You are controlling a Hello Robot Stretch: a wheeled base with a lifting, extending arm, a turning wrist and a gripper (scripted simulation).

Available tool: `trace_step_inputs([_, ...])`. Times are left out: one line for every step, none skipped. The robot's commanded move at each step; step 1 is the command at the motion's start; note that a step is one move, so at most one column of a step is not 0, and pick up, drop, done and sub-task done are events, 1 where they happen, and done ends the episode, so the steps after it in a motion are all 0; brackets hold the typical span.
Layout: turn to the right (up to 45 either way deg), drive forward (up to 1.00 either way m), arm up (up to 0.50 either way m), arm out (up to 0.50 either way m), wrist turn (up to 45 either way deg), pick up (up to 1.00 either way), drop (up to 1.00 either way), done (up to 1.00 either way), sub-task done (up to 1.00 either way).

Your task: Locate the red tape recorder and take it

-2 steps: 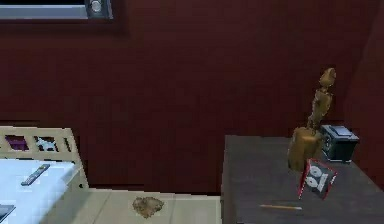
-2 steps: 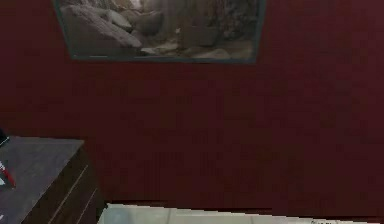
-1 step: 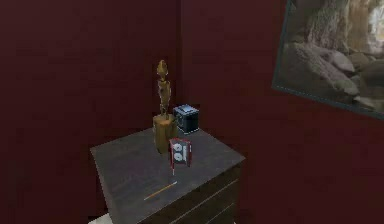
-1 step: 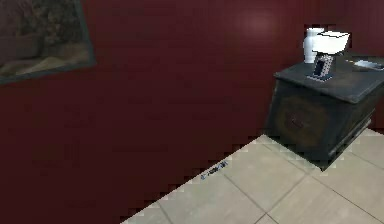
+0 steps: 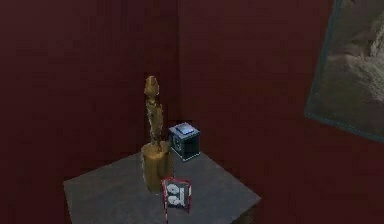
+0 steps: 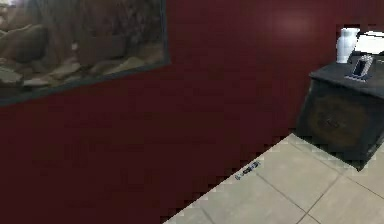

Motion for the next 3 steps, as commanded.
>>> trace_step_inputs([-45.0,0.0,0.0,0.0,0.0,0.0,0.0,0.0,0.0])
trace_step_inputs([-42.0,0.0,0.0,0.0,0.0,0.0,0.0,0.0,0.0])
trace_step_inputs([0.0,0.0,0.5,0.0,0.0,0.0,0.0,0.0,0.0])
